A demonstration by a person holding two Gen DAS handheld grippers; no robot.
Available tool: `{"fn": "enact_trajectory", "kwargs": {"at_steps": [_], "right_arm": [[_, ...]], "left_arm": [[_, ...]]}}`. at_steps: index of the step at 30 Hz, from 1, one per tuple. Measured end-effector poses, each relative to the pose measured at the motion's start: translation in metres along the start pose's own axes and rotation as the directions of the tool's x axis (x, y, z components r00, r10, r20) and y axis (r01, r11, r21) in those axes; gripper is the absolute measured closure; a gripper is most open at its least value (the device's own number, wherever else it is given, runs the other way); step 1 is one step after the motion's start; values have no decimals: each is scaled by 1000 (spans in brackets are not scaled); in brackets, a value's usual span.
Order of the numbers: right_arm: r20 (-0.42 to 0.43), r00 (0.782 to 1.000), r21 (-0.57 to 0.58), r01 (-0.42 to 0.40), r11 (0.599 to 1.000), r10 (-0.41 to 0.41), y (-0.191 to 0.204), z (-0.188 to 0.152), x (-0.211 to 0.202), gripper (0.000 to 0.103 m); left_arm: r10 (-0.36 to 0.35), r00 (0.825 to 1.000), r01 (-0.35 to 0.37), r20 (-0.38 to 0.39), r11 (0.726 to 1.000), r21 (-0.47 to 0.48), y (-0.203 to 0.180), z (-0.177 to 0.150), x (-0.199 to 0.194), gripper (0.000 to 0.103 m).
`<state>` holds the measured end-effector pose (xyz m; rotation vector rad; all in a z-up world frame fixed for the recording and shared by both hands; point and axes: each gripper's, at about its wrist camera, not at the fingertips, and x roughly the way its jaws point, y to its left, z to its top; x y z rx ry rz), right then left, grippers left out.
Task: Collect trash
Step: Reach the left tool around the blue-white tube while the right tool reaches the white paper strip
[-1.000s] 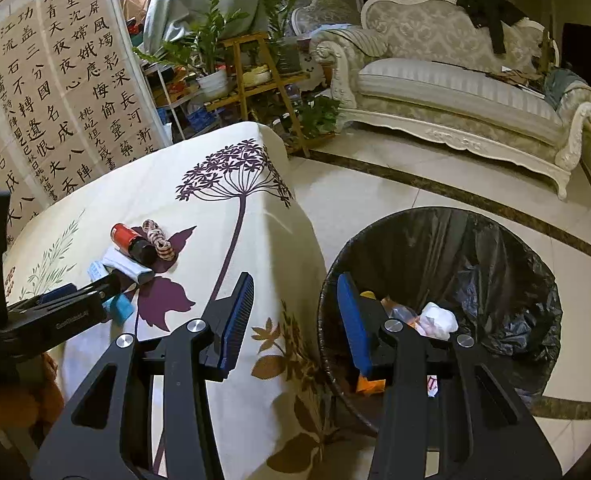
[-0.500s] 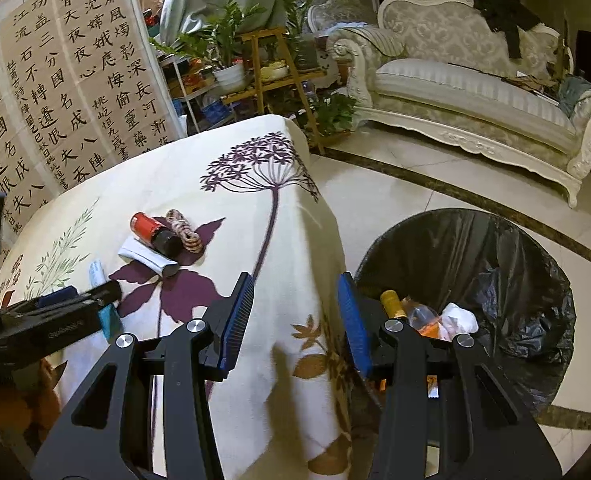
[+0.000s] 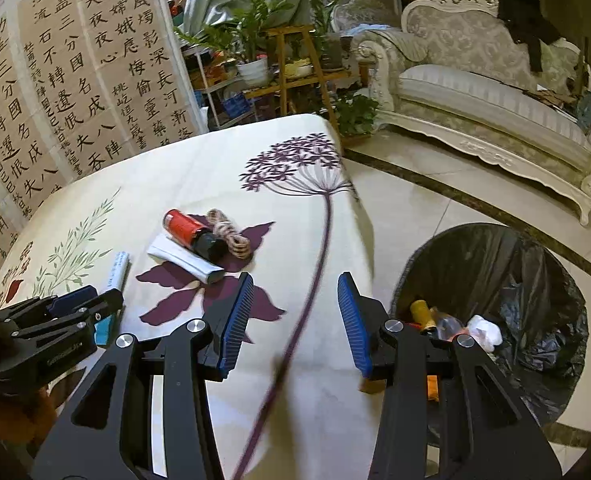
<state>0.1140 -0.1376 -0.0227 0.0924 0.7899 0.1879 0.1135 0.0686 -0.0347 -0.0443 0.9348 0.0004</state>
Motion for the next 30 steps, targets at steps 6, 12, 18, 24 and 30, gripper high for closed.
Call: {"fn": "enact_trajectory", "kwargs": {"at_steps": [6, 12, 18, 24, 30], "right_arm": [[-25, 1000, -24, 3, 1000, -4, 16, 10, 20, 60], [-74, 997, -49, 24, 999, -27, 28, 14, 41, 60], [-98, 995, -102, -4, 995, -6, 49, 6, 39, 60], [-92, 996, -149, -29, 988, 16, 68, 2, 28, 60], [-111, 993, -180, -61, 982, 42, 83, 7, 37, 60]], "left_arm": [[37, 999, -37, 9, 999, 24, 7, -1, 3, 48], [59, 998, -59, 10, 998, -4, 29, -2, 5, 51], [46, 999, -45, 14, 999, -19, 41, 1, 8, 51], [37, 999, -37, 16, 999, -29, 50, 5, 10, 51], [65, 997, -65, 29, 998, 12, 49, 9, 14, 65]]}}
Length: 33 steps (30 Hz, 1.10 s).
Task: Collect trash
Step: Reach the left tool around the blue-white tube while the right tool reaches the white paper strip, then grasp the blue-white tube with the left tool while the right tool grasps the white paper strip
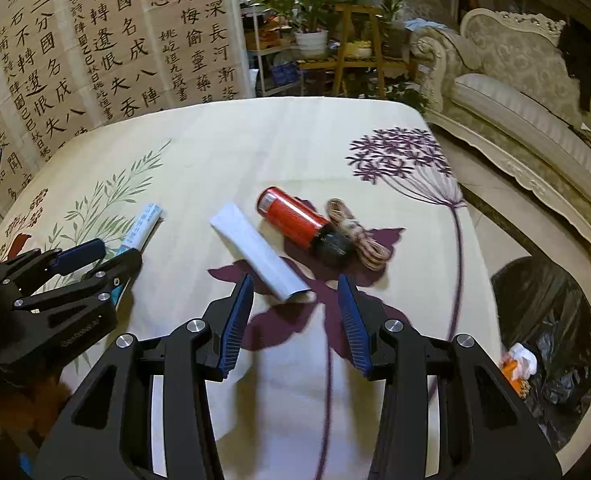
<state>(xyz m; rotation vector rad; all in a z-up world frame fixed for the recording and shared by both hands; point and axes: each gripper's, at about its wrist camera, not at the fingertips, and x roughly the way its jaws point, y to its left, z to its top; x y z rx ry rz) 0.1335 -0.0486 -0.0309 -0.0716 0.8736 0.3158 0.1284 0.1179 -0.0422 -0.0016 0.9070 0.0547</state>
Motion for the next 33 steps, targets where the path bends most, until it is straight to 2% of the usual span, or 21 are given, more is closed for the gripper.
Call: {"fn": "enact_trajectory", "kwargs": {"at_steps": [4, 9, 11, 13, 16, 27, 33], "right_arm": [[-24, 1000, -24, -16, 1000, 16, 9, 5, 12, 60], [-41, 999, -50, -7, 999, 5, 17, 13, 24, 63], [-42, 999, -62, -3, 998, 1, 20, 13, 25, 70], [-46, 999, -67, -3, 998, 0, 21, 13, 25, 85], [-46, 999, -73, -4, 997, 0, 22, 10, 24, 94], [-19, 999, -24, -40, 999, 40, 18, -11, -3, 96], [19, 1000, 27, -26, 999, 25, 5, -25, -25, 96]], "left_arm": [[-3, 1000, 4, 5, 1000, -5, 7, 0, -1, 82], [-28, 1000, 28, 10, 999, -31, 17, 0, -2, 84], [-30, 999, 31, 11, 999, -31, 18, -1, -3, 84], [-33, 999, 33, 13, 999, -32, 18, -1, -3, 84], [-38, 999, 39, 14, 998, -41, 19, -1, -3, 85], [-51, 997, 54, 50, 998, -46, 13, -10, -20, 86], [-66, 994, 69, 82, 997, -32, -3, -17, -36, 86]]}}
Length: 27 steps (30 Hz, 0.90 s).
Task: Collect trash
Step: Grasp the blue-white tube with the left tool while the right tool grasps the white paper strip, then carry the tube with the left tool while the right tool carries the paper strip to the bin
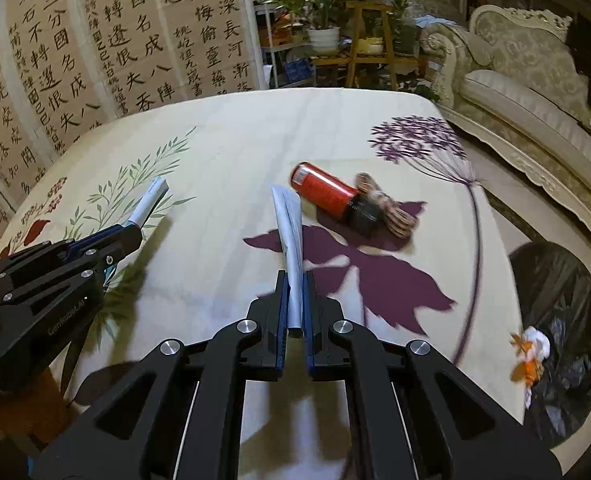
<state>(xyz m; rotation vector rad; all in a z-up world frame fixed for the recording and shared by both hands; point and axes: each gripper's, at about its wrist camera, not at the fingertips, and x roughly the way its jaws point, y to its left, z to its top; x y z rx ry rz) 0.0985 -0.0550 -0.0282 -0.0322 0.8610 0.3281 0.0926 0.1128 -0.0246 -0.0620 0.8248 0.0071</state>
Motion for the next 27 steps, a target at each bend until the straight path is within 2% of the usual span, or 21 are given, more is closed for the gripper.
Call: {"fn": "enact_trajectory", "kwargs": {"at_steps": [10, 17, 27], "right_arm": [[72, 994, 94, 79, 992, -86, -41, -20, -38, 96], [104, 978, 176, 162, 971, -182, -82, -35, -63, 96], [101, 943, 296, 274, 915, -316, -150, -62, -89, 96]], "left_arm": [[-40, 998, 38, 44, 998, 40, -40, -6, -22, 86], [-96, 993, 89, 73, 991, 95, -84, -7, -33, 86], [-218, 973, 196, 77, 955, 221, -165, -10, -35, 86]]}}
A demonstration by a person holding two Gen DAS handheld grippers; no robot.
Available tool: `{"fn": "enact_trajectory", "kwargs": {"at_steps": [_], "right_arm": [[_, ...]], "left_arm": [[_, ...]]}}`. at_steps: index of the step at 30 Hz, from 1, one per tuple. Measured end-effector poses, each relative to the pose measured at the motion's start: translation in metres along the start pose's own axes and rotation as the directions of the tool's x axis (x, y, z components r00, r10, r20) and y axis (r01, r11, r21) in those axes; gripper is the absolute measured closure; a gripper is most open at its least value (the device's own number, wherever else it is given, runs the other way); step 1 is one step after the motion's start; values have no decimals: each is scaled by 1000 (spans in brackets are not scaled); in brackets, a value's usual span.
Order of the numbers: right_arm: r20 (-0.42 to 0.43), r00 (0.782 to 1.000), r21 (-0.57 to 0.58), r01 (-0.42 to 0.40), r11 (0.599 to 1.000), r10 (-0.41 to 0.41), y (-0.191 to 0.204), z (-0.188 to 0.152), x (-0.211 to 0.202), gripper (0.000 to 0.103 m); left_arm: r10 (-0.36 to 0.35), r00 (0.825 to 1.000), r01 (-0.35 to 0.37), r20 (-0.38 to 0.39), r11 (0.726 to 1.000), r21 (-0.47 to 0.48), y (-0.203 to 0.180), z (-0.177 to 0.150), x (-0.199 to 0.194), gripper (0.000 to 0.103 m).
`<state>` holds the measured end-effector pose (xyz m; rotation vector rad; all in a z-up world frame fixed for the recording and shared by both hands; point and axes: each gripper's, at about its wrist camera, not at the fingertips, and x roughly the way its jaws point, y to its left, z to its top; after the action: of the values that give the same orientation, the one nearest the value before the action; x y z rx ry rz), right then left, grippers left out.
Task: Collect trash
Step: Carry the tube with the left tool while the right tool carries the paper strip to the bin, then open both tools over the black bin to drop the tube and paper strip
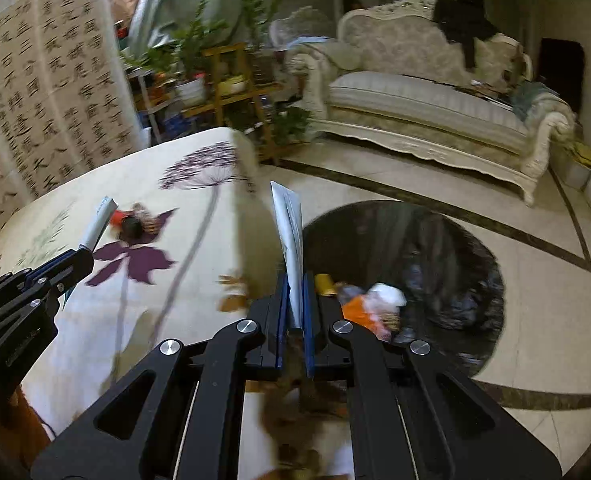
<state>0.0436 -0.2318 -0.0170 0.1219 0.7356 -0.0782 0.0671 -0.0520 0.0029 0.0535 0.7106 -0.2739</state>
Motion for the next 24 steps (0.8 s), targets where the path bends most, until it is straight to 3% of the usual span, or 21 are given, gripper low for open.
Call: {"fn": "enact_trajectory", "kwargs": {"at_steps": [12, 24], "right_arm": [[-11, 997, 94, 76, 993, -76, -60, -3, 10, 96], [-35, 994, 142, 104, 984, -100, -84, -5, 28, 95]], "left_arm": [[-69, 998, 70, -12, 991, 112, -75, 15, 36, 86], [-65, 997, 73, -49, 982, 172, -109, 18, 69, 86]]}}
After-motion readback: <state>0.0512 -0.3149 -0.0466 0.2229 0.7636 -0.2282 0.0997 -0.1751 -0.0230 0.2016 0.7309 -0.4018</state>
